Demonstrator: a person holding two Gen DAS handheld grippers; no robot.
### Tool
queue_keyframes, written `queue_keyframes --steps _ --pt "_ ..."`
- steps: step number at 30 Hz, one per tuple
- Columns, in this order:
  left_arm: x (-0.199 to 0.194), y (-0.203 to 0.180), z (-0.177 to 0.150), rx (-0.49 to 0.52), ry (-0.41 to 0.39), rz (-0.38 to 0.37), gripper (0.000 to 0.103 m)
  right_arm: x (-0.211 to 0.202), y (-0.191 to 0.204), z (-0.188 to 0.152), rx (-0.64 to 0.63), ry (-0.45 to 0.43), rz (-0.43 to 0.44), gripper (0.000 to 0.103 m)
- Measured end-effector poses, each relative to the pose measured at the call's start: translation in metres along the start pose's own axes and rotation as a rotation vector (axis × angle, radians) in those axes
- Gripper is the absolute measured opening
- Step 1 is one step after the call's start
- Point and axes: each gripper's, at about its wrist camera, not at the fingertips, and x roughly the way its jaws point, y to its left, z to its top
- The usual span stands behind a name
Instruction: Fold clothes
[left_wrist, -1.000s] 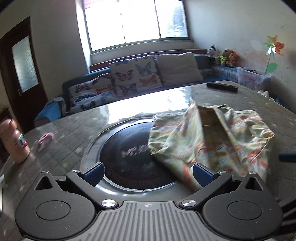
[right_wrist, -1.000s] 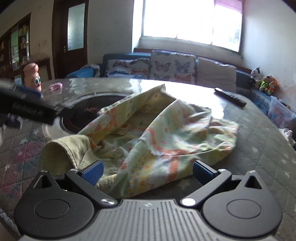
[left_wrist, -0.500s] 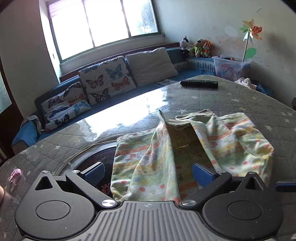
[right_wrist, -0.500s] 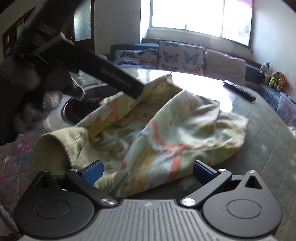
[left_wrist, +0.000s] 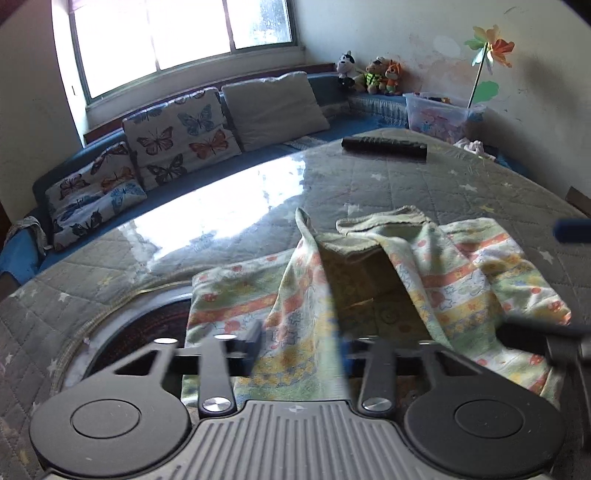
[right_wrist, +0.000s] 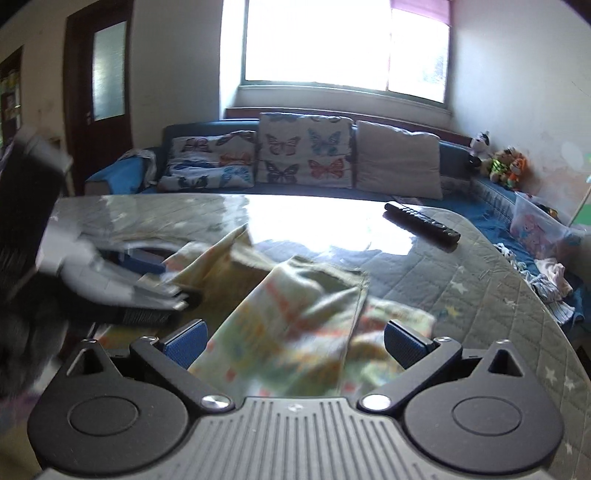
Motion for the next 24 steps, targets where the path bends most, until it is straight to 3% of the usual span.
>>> queue_keyframes --steps 1,3,8,12,15,17,18,19,22,24 --pt "0.003 0.002 -0.002 -0.008 0.012 -0.008 0.013 0.007 -0.002 0.005 0.007 0.008 0.001 0.1" --pt "0.003 0.009 -0.006 -0.03 0.015 -0.006 0.007 0.021 -0.003 0.012 0.018 0.028 0.006 0.095" --pt "-0.007 0.02 -0.012 -0.056 -0.011 0.001 0.005 0.06 0.005 0.022 0.031 0.097 0.031 0.083" --pt "-0.003 0.018 -0.006 -0.033 -0.011 -0.002 0.01 0.091 0.013 0.024 0.039 0.15 0.022 0.067" --pt "0.004 0.015 -0.001 -0.019 -0.012 -0.007 0.026 0.107 0.012 0.022 0.051 0.194 -0.002 0.053" --pt "0.008 0.014 0.002 -0.014 -0.011 -0.015 0.025 0.11 0.007 0.02 0.073 0.207 0.004 0.043" --pt "0.01 0.014 0.003 -0.013 -0.01 -0.019 0.019 0.109 0.003 0.019 0.093 0.207 0.016 0.04" --pt "0.009 0.015 0.002 -0.015 -0.015 -0.021 0.009 0.107 0.001 0.018 0.104 0.204 0.022 0.026" --pt "0.004 0.021 0.0 -0.039 -0.031 -0.009 0.003 0.094 -0.007 0.015 0.121 0.173 0.019 0.01" --pt "-0.004 0.028 -0.003 -0.066 -0.045 0.009 0.002 0.083 -0.014 0.012 0.134 0.143 0.014 0.005"
